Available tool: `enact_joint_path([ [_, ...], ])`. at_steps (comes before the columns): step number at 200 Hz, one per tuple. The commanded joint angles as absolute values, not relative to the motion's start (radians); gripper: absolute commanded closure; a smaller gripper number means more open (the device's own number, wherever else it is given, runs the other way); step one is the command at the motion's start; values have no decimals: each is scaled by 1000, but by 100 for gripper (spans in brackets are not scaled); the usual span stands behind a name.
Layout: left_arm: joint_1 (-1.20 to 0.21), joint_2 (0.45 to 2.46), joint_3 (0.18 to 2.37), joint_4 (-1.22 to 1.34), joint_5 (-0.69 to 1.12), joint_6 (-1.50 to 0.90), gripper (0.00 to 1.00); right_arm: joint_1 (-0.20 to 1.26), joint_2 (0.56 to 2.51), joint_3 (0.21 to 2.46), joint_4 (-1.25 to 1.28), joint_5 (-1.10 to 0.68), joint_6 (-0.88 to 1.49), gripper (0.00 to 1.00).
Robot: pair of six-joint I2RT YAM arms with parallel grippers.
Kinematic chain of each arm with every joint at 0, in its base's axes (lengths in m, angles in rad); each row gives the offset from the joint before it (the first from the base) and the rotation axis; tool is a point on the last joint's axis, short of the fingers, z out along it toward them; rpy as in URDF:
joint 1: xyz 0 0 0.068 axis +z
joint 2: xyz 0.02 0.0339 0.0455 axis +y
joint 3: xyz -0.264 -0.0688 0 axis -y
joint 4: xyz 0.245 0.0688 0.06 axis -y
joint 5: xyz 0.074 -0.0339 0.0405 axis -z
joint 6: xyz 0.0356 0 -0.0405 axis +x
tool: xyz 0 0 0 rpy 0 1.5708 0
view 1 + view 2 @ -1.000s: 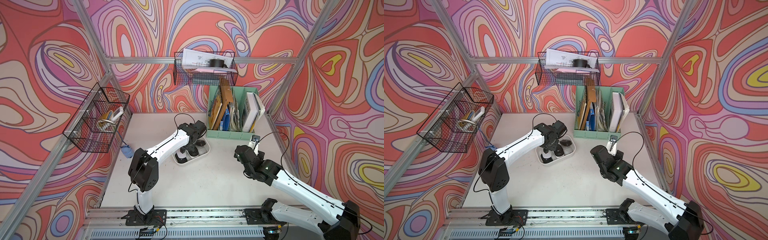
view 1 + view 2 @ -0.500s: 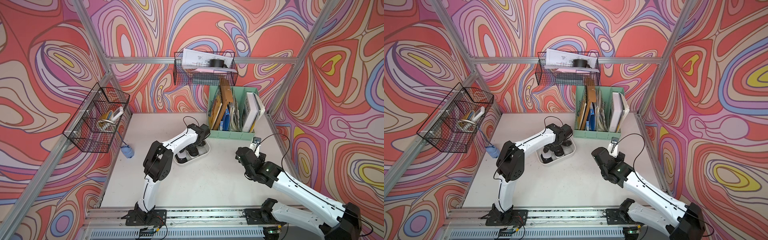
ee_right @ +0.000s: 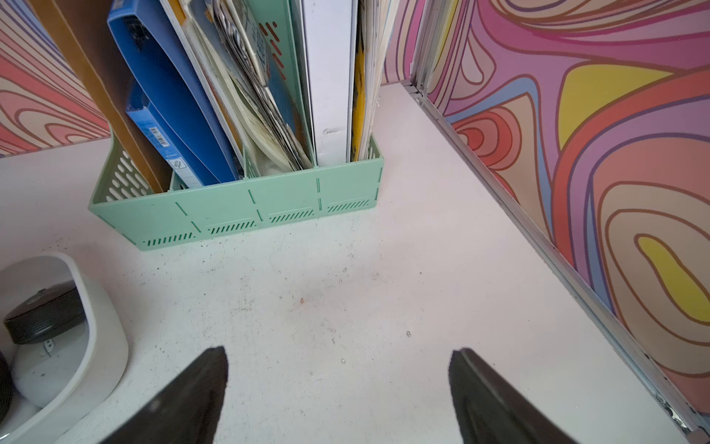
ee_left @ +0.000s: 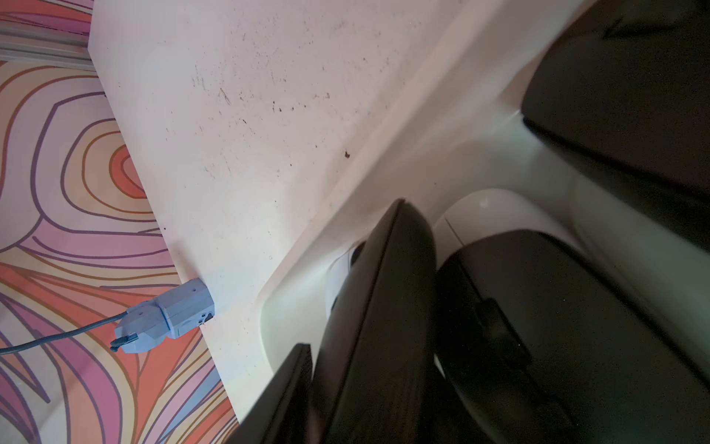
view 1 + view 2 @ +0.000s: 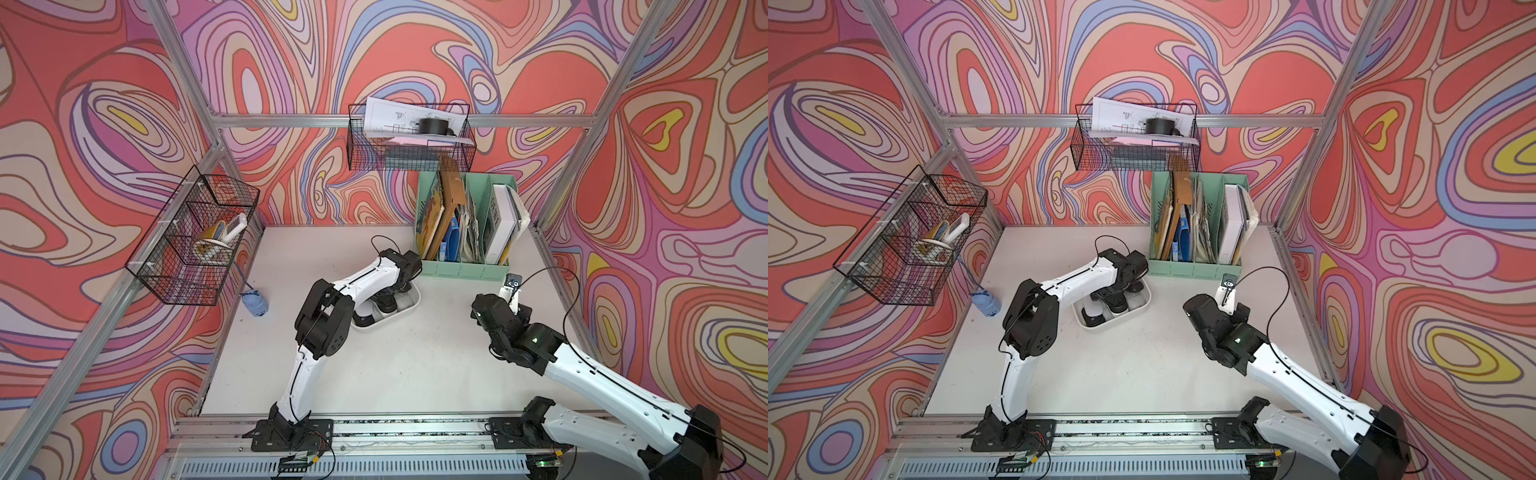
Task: Put the mouse in the storage box
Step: Place the mouse in the storage box, then reset both arms
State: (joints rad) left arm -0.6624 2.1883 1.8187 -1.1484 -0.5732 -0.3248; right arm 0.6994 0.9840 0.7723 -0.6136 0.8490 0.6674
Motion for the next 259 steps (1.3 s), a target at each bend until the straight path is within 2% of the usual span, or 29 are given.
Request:
enact_joint_path([
  [1, -667, 2165, 1818, -1148, -540, -322, 44, 692, 965, 760, -607, 869, 670, 8],
  [21, -669, 2133, 1791, -1112, -493, -318, 41, 692, 964, 758, -611, 869, 673, 8],
  [74, -669, 2006, 1729, -1040, -400, -342, 40, 691, 966, 772, -631, 866, 681, 8],
  [119, -668, 1716, 1509, -815, -267, -362, 31, 690, 967, 781, -640, 858, 689, 8],
  [139, -667, 1576, 1401, -759, -287, -447, 23, 689, 962, 801, -658, 846, 704, 8],
  [148, -667, 1513, 1345, -720, -273, -466, 22, 689, 959, 807, -659, 841, 708, 8],
  [164, -670, 1388, 1220, -630, -301, -497, 18, 687, 956, 814, -655, 838, 713, 6],
  [186, -669, 1212, 1055, -507, -440, -534, 1, 684, 954, 818, -629, 841, 719, 2],
  [202, -665, 1134, 1009, -505, -608, -567, 1, 679, 942, 804, -540, 817, 650, 2],
  [216, -663, 1104, 934, -354, -699, -434, 1, 663, 946, 803, -484, 812, 596, 2],
  [230, -643, 1100, 865, -195, -726, -298, 1, 627, 964, 815, -433, 809, 533, 2],
  [259, -444, 1172, 839, -146, -656, -305, 1, 489, 1003, 783, -254, 769, 418, 2],
])
